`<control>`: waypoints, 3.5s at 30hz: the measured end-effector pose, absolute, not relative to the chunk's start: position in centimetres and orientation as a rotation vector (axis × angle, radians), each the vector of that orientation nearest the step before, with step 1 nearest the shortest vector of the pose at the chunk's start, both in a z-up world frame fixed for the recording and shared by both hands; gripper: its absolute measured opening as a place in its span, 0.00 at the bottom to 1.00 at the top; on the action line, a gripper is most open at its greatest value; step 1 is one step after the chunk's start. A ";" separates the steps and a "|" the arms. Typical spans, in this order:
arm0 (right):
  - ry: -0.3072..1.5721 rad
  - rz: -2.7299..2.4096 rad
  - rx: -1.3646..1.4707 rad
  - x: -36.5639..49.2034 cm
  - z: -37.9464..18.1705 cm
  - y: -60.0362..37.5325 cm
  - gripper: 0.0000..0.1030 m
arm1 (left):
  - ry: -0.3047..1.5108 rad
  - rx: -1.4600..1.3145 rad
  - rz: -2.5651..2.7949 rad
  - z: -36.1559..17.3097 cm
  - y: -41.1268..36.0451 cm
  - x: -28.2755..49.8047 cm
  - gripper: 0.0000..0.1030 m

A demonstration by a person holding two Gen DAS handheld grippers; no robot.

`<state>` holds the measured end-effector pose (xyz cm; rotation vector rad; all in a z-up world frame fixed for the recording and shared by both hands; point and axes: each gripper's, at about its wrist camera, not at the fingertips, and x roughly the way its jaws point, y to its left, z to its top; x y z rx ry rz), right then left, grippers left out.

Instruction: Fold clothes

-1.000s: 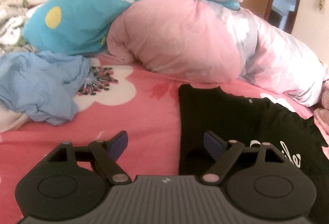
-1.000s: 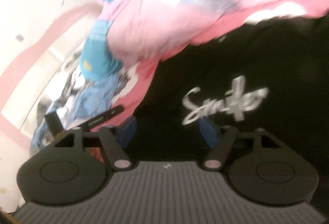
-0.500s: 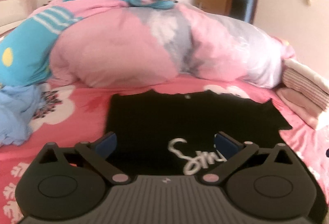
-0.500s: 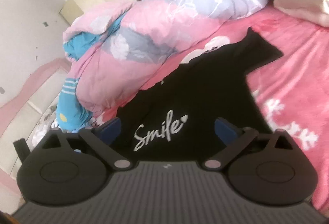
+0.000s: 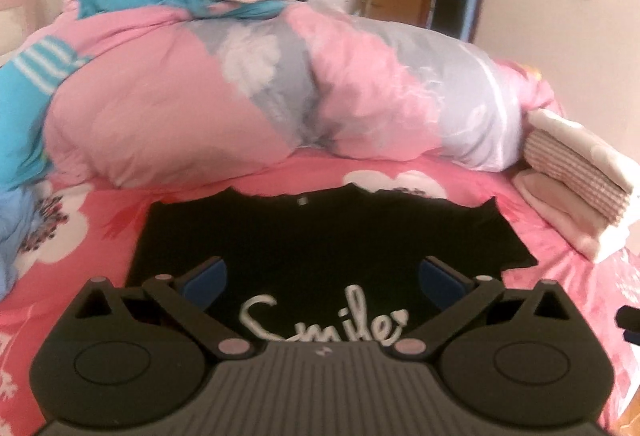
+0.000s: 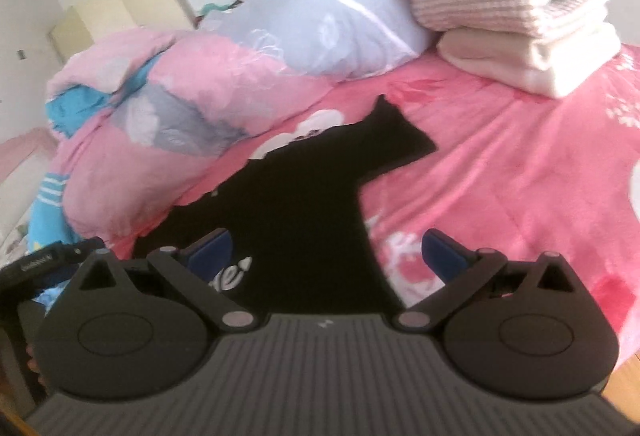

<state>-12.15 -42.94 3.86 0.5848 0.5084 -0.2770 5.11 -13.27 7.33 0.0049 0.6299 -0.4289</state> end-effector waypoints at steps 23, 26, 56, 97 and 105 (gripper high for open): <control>0.428 -0.352 0.644 -7.4 0.2 -52.2 0.99 | 0.671 0.278 -0.674 7.0 -35.3 13.6 1.00; 0.413 -0.341 0.609 -5.2 0.0 -53.6 0.99 | 0.683 0.280 -0.699 6.1 -39.0 15.1 1.00; 0.501 -0.263 0.556 2.7 -5.9 -57.9 0.02 | 0.827 0.061 -0.706 -2.3 -48.0 22.5 0.04; 0.586 -0.157 1.164 7.1 -8.0 -64.2 0.32 | 0.690 0.348 -0.931 -2.3 -40.8 14.4 0.50; 0.522 -0.169 1.272 8.5 -9.5 -64.8 0.31 | 0.711 0.345 -0.928 -3.0 -40.8 14.1 0.21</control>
